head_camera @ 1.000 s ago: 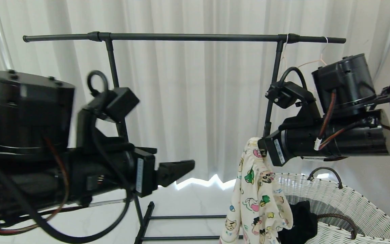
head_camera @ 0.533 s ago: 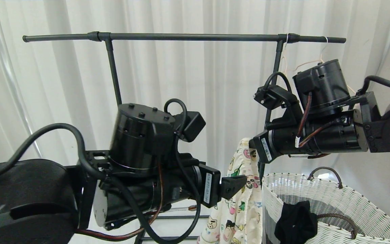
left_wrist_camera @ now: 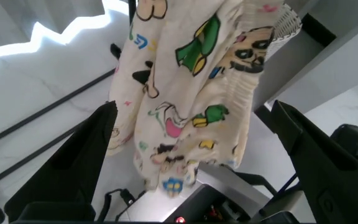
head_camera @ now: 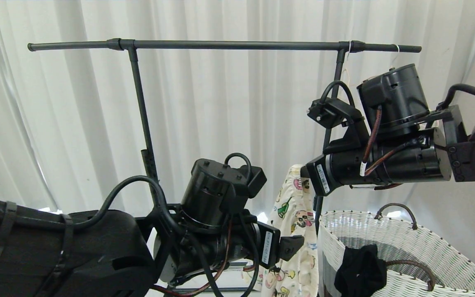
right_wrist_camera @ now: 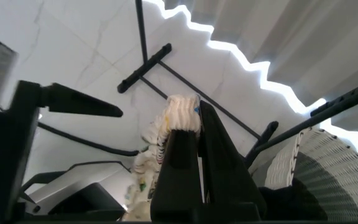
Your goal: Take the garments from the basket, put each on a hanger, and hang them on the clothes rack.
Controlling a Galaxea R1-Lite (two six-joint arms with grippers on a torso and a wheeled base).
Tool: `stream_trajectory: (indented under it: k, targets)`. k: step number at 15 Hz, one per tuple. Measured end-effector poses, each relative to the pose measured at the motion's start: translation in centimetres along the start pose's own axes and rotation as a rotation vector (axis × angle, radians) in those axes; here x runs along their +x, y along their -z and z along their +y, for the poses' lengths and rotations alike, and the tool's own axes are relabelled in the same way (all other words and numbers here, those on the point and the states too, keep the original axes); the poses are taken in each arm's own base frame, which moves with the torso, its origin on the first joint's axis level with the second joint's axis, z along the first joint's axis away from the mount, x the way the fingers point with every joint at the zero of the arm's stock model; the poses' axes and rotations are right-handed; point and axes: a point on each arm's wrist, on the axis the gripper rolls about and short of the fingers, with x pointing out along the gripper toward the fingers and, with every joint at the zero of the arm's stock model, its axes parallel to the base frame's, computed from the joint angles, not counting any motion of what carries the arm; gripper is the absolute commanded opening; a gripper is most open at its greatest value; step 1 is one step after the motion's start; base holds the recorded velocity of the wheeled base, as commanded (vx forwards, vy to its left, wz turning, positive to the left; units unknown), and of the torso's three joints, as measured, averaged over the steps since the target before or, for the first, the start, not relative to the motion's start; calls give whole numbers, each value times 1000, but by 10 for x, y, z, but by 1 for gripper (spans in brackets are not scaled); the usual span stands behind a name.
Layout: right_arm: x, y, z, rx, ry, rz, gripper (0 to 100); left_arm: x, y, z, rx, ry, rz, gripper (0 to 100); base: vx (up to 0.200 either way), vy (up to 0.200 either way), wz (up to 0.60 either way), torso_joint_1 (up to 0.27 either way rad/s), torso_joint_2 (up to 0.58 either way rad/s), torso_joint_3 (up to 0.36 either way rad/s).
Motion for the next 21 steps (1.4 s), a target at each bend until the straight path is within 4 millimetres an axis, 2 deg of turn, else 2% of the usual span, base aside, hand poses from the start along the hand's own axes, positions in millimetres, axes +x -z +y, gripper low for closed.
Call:
stream_trajectory:
  k: [3, 7, 11, 14, 16, 21]
  targets:
    - [-3, 0, 1, 0, -2, 0, 0, 13, -6, -2, -9, -3, -6, 100, 0, 0, 0, 0, 0, 0]
    - [-6, -1, 2, -1, -1, -9, 0, 21, -8, -21, -7, 44, -10, 100, 0, 0, 0, 0, 0, 0]
    - [-10, -2, 2, -1, -2, -17, 0, 39, -1, -11, -13, -138, -16, 100, 0, 0, 0, 0, 0, 0]
    - [-15, -3, 2, -2, 0, -17, 0, 47, 22, 0, -13, -195, 64, 100, 0, 0, 0, 0, 0, 0]
    - [-21, -1, 2, 0, 3, 0, 0, 45, 39, 6, -8, -224, 119, 100, 0, 0, 0, 0, 0, 0]
    - [-38, -1, -8, 17, 35, -7, 0, 17, 66, 13, 5, -292, 176, 100, 0, 0, 0, 0, 0, 0]
